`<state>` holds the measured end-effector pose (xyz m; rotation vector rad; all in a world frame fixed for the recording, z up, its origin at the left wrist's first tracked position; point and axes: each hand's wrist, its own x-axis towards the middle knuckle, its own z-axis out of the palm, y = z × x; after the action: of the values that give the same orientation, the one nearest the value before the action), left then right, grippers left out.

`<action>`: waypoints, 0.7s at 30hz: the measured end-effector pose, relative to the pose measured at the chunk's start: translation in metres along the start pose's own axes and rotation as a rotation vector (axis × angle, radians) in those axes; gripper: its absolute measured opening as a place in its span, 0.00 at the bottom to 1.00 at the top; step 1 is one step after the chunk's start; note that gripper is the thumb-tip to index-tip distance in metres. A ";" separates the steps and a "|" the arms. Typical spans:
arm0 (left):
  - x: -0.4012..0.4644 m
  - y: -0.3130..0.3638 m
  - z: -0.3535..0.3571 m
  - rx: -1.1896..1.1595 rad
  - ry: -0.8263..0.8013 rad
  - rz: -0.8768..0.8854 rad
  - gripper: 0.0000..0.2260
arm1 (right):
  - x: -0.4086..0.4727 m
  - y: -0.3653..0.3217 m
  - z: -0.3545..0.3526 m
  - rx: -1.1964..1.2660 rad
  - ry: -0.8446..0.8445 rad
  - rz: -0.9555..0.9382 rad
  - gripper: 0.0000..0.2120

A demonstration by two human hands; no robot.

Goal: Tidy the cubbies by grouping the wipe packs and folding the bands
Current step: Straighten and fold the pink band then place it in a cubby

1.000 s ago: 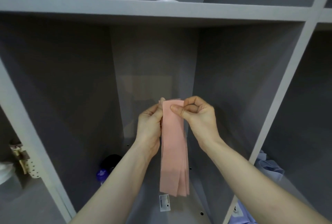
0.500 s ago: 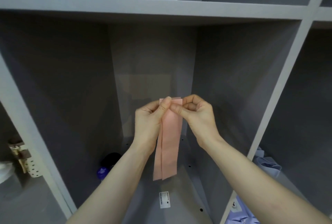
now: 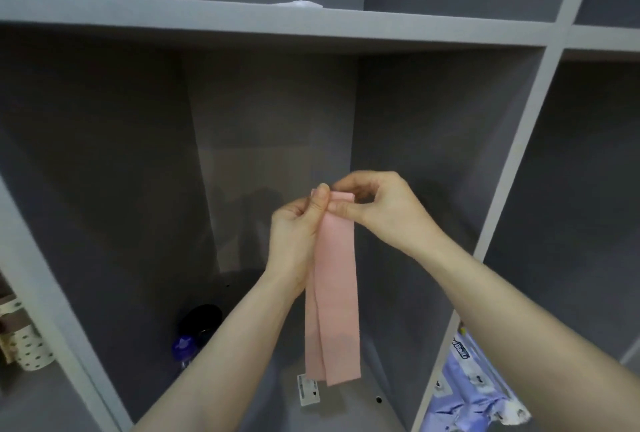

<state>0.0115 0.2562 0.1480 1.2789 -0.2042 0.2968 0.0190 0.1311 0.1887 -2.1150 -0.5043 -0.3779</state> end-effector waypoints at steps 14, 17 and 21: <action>-0.032 -0.001 0.063 -0.055 -0.138 0.228 0.08 | -0.054 -0.040 -0.039 -0.817 0.226 -0.053 0.10; -0.040 -0.003 0.073 -0.196 -0.336 0.076 0.22 | -0.064 -0.051 -0.061 -0.861 0.303 0.007 0.07; -0.054 -0.011 0.084 -0.281 -0.809 -0.210 0.20 | -0.073 -0.063 -0.105 -0.506 0.283 0.112 0.04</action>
<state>-0.0343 0.1669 0.1446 1.0702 -0.7643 -0.4357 -0.0836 0.0604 0.2585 -2.5010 -0.1281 -0.7925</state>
